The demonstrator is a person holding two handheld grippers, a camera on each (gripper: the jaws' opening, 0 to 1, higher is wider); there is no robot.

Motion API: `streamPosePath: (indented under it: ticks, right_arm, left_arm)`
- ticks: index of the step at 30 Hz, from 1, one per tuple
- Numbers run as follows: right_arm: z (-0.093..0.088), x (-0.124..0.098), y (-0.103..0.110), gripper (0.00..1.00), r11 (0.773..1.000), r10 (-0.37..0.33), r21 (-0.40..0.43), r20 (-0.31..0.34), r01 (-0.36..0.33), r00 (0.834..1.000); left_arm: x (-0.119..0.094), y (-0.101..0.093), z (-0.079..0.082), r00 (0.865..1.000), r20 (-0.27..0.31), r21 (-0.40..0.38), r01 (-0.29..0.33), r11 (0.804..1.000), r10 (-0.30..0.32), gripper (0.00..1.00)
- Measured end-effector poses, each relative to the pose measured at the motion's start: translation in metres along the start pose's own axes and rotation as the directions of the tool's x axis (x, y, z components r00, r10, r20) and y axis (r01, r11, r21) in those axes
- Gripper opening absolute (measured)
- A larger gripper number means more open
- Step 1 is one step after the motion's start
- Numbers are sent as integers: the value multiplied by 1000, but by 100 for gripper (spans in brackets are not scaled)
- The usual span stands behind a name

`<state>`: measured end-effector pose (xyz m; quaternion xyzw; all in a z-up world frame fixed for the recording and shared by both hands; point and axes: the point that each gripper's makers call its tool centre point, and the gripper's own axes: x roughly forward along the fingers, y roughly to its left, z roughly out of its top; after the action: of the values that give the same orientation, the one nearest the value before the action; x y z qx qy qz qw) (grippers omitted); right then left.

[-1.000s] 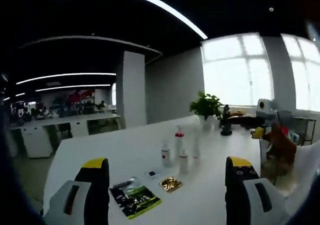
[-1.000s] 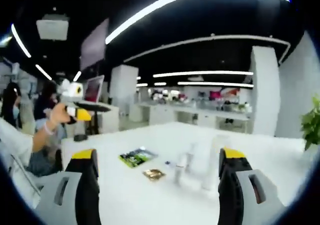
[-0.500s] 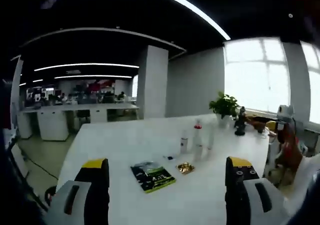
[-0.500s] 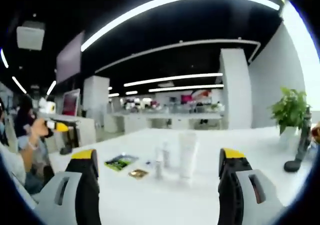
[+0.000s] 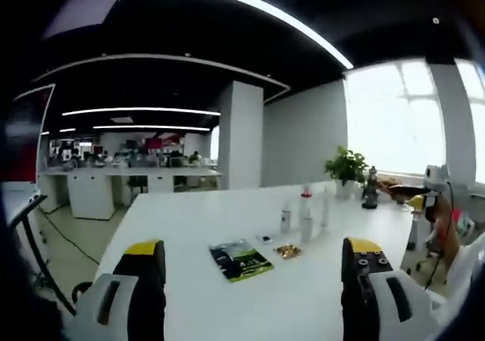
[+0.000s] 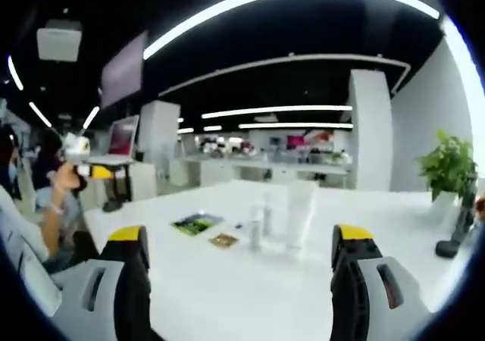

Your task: Arrange the skincare products in the storage area until every visible bottle or jar stands upright without overlapping.

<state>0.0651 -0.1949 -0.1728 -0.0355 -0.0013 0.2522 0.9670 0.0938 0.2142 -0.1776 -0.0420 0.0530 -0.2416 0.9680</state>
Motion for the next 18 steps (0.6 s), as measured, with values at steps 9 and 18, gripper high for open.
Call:
streamPosePath:
  ticks: [9,18]
  right_arm:
    - [-17,-15,-5,100,996,-83,-15,11,83,996]
    - [-19,-16,3,100,997,-72,-8,40,72,997]
  left_arm:
    - [-13,0,-25,999,-7,15,-41,999,41,100]
    - [-27,6,-43,997,9,-23,-77,997,77,99]
